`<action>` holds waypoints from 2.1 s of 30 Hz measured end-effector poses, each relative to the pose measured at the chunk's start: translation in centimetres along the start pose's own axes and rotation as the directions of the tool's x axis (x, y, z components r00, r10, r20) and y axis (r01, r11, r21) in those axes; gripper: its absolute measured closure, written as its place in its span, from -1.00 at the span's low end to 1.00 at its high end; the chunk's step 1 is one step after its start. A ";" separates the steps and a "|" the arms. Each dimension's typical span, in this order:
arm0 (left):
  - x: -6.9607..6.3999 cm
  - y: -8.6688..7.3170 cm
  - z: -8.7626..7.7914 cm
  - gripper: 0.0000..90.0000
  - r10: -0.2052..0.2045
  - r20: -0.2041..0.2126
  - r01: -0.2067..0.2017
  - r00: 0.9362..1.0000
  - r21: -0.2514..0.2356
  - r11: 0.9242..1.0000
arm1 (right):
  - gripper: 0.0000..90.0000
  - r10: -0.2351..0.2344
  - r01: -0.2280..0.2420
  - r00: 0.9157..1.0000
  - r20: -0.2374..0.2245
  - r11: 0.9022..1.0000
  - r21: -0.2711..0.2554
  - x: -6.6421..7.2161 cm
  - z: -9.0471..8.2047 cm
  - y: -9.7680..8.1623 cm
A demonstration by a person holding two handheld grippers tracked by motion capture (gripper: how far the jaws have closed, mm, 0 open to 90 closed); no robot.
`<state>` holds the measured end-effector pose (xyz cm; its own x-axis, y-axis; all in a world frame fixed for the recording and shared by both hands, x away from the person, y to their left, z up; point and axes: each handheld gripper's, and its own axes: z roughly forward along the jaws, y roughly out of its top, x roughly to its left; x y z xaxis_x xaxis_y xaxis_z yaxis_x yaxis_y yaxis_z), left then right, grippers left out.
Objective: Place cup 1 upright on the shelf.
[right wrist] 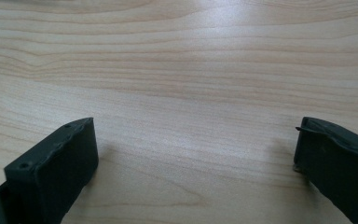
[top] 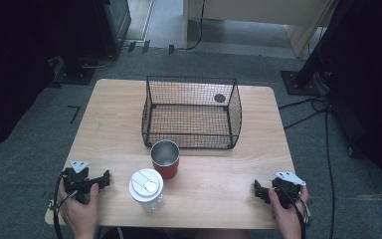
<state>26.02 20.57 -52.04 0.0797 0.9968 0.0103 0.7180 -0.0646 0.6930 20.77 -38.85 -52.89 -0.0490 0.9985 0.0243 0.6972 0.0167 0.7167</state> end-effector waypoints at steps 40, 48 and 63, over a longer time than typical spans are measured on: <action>0.0 0.0 0.0 -1.00 0.000 0.000 0.000 1.000 0.000 1.000 | -1.00 -0.105 0.089 0.984 -0.145 0.990 -0.109 5.9 -3.0 3.5; 0.0 0.0 0.0 -1.00 0.000 0.000 0.000 1.000 0.000 1.000 | -1.00 -0.139 0.120 0.975 -0.173 0.986 -0.117 7.4 -3.0 4.3; 0.0 0.0 0.0 -1.00 0.000 0.000 0.000 1.000 -0.001 1.000 | -1.00 -0.209 0.175 0.953 -0.220 0.971 -0.164 11.6 -3.5 7.2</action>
<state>26.03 20.57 -52.04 0.0793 0.9968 0.0104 0.7176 -0.0643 0.6935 22.71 -27.36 -45.04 -0.3497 0.9365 0.0263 0.5511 0.1829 0.8142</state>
